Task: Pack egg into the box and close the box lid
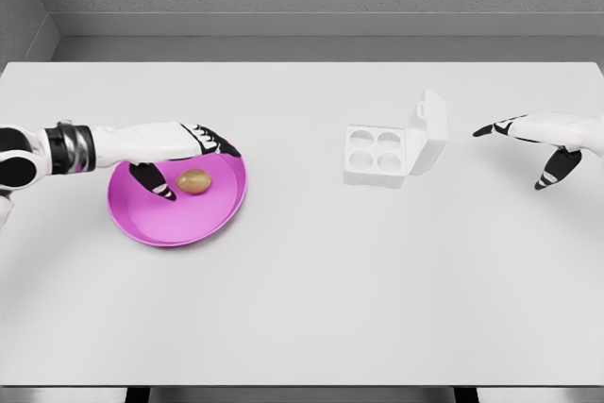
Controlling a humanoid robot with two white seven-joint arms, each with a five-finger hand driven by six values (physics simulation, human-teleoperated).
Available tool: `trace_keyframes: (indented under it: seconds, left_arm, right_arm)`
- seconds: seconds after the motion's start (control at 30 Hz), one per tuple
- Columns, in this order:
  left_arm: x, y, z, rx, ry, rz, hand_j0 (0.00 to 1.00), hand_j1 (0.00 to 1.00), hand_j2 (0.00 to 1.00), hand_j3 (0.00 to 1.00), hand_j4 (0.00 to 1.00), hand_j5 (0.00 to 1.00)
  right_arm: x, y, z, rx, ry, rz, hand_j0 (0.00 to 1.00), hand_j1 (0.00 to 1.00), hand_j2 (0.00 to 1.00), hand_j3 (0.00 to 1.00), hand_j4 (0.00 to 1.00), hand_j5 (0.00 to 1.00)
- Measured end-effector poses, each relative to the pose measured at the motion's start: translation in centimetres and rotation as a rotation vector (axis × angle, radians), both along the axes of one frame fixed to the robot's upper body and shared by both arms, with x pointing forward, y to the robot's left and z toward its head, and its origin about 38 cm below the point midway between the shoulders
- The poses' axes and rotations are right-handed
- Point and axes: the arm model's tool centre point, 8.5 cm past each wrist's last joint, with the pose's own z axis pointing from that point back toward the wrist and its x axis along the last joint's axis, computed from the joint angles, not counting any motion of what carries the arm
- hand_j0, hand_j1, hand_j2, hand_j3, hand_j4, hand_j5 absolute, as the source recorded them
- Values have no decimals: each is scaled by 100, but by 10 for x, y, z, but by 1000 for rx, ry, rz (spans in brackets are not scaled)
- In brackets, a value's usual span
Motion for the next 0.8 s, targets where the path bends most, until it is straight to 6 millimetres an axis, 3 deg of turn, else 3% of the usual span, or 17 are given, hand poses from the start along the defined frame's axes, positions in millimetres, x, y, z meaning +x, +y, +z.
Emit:
trace_keyframes:
  seconds: [0.4, 0.57, 0.8]
  left_arm:
    - [-1, 0, -9, 12, 24, 0, 100, 100, 100, 100, 100, 100]
    - [-1, 1, -10, 11, 28, 2, 75, 75, 75, 75, 75, 75]
    - [-2, 3, -12, 16, 32, 6, 73, 73, 73, 73, 73, 73]
  right_arm:
    - [-1, 4, 3, -1, -6, 15, 100, 100, 100, 100, 100, 100]
    - [-1, 4, 3, -2, -6, 16, 100, 100, 100, 100, 100, 100]
    - [-2, 5, 2, -4, -4, 18, 100, 100, 100, 100, 100, 100]
